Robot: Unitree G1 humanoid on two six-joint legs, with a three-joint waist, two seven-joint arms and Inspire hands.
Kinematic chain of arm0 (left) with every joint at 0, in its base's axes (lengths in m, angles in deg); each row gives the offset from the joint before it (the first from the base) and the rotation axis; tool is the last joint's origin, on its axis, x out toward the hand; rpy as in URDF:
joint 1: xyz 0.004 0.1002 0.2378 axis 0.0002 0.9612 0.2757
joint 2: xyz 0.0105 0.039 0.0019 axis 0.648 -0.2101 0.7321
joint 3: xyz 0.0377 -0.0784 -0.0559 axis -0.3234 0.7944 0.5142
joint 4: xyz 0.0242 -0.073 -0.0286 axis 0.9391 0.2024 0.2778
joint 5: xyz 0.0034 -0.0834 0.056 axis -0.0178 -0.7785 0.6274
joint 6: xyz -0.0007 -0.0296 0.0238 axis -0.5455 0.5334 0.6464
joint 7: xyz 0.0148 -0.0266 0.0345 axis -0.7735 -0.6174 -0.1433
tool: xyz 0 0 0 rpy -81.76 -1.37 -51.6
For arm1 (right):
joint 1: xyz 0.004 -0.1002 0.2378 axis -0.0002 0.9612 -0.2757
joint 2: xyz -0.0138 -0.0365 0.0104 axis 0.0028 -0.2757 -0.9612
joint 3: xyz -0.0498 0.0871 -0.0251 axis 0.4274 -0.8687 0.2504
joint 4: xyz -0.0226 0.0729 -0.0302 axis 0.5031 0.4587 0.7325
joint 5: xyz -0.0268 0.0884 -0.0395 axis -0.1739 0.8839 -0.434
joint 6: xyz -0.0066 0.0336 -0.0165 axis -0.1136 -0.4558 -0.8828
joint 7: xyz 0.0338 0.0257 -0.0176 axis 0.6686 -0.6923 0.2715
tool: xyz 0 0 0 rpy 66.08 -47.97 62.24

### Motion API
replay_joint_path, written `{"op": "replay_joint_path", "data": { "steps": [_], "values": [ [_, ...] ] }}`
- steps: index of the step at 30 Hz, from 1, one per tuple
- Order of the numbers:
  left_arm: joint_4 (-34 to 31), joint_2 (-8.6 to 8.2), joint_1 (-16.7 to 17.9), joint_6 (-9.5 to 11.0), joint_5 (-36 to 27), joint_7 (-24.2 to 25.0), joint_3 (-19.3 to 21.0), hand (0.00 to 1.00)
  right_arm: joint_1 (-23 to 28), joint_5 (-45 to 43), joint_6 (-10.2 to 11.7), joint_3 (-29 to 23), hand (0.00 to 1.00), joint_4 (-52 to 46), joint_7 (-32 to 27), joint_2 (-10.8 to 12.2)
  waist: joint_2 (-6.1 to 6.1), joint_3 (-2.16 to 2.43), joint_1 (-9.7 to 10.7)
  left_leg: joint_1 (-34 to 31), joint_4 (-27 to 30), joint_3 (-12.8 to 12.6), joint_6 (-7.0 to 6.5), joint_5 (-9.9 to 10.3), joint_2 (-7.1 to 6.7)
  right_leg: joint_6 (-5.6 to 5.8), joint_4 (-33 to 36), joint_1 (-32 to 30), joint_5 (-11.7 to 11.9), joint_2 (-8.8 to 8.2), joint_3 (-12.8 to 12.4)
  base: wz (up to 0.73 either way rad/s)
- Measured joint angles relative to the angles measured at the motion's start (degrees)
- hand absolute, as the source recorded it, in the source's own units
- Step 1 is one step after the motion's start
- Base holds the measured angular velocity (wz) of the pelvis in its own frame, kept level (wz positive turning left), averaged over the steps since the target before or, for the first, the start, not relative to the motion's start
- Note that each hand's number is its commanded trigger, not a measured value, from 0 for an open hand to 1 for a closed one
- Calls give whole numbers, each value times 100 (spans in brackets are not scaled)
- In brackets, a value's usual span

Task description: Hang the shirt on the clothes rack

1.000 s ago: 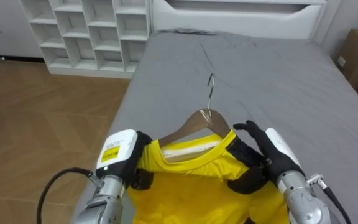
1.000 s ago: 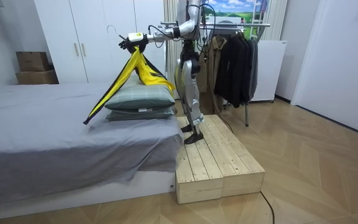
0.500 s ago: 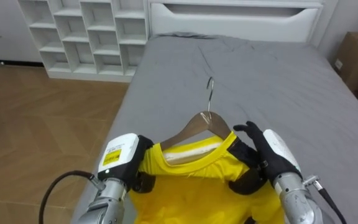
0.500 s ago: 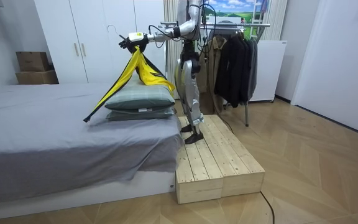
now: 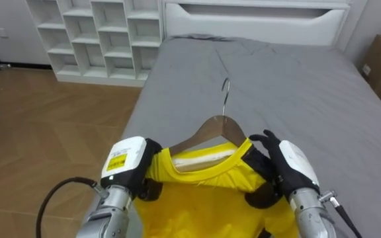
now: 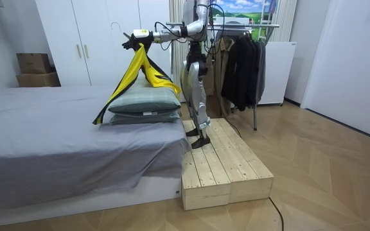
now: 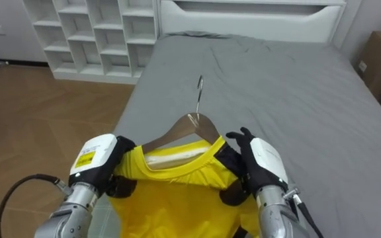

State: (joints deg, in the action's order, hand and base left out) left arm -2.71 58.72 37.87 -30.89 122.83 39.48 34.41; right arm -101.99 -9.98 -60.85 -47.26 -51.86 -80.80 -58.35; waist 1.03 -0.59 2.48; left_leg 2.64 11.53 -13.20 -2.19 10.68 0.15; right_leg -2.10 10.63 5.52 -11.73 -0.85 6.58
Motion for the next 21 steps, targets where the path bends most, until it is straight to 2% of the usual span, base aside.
{"op": "replay_joint_path", "data": {
  "steps": [7, 8, 9, 10, 12, 14, 15, 16, 18, 21],
  "values": [
    [-61, 47, 0, -1, 6, 0, -14, 100, -35, 7, -1, 78, 0, 44, -5, -38, -27, 5, 3, 3, 3, 24, 0, 0, 0, 0, 1, 9, 0, 2, 8, 0],
    [-61, 60, 0, -1, 9, 0, -14, 100, -106, 16, -1, 131, 2, 162, -20, -57, -26, 5, 7, 3, 2, 24, 0, 0, 0, 0, 1, 16, 0, 2, 7, 0],
    [-61, 76, 0, -2, 9, 0, -17, 100, -186, 31, -1, 174, 16, 278, -13, -82, -26, 5, 14, 3, 1, 25, 0, 0, -1, 0, 0, 15, 0, 2, 7, 0],
    [-61, 85, 0, -2, 9, 0, -18, 100, -211, 39, -1, 195, 39, 316, -12, -95, -26, 5, 14, 3, 1, 25, 0, 0, -1, 0, 0, 14, 0, 1, 7, 0],
    [-62, 109, 0, -4, 9, 0, -37, 100, -265, 41, -2, 307, 62, 405, -5, -172, -23, 6, 19, 3, 1, 49, 0, 0, -5, 0, -2, 27, 0, 0, 11, 4],
    [-62, 125, 0, -6, 9, 0, -46, 100, -264, 41, -6, 357, 70, 423, -2, -193, -22, 6, 14, 3, -1, 49, 0, 0, -4, 0, -2, 27, 0, 1, 6, 2],
    [-62, 140, 0, -6, 9, 0, -47, 100, -264, 40, -7, 373, 79, 424, 0, -194, -21, 6, 13, 3, -7, 49, 0, 0, -4, 0, -4, 26, 0, 2, 7, 0],
    [-62, 149, 0, -6, 9, 0, -48, 100, -265, 40, -8, 384, 82, 424, 0, -199, -20, 7, 15, 4, -11, 49, 0, 0, -5, 0, -5, 26, 0, 2, 7, 0],
    [-62, 158, 0, -6, 8, 0, -48, 100, -264, 40, -13, 414, 100, 426, 3, -211, -15, 6, 16, 4, -16, 49, 0, 0, -5, 0, -6, 25, 0, 3, 4, 0],
    [-66, 169, 0, -6, 2, 0, -47, 100, -264, 25, -49, 416, 100, 426, 3, -211, -11, 9, 13, 4, -15, 49, 0, 0, -5, 0, -5, 25, 0, 3, 1, 0]
  ]
}}
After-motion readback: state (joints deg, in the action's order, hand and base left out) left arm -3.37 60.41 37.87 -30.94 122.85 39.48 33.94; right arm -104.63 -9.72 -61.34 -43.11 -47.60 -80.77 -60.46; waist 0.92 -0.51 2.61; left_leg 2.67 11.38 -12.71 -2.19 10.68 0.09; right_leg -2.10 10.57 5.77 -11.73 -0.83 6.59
